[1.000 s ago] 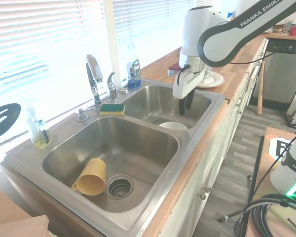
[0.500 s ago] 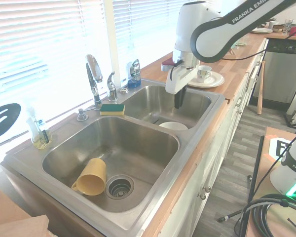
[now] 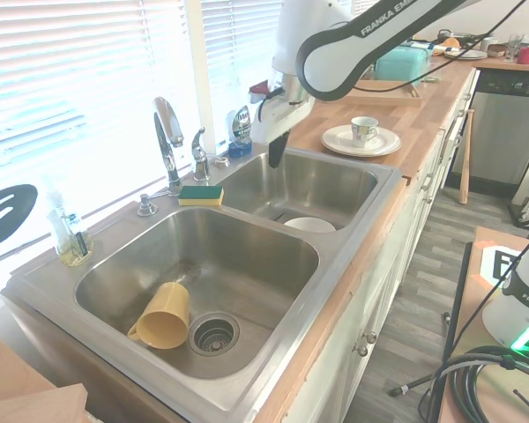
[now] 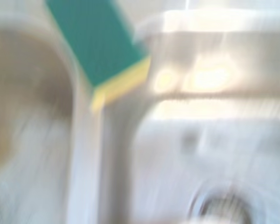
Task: Turn off the faucet
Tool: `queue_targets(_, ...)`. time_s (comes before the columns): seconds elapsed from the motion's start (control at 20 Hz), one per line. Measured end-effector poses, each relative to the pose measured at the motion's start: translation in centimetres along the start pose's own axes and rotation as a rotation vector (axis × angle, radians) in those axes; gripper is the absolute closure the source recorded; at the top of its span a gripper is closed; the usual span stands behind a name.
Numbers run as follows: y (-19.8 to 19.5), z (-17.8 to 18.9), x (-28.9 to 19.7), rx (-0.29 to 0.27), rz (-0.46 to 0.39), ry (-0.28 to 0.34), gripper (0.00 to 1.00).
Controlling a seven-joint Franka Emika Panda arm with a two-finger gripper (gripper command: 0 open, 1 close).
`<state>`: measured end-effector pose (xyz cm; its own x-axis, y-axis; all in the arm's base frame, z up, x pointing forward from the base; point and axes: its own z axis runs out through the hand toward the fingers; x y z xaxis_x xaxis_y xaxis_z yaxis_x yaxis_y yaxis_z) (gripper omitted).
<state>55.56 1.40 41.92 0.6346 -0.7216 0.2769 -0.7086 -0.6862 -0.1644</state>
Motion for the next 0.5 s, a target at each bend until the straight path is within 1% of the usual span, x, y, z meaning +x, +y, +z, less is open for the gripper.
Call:
queue_targets(0.1,-1.6,0.1,1.5,0.033,0.009,0.057,1.0)
queue_targets(0.35,-4.9,-0.5,4.3,0.145,0.016,0.188,1.0)
queue_targets(0.5,-6.4,-1.2,5.2,0.18,0.021,0.241,1.0)
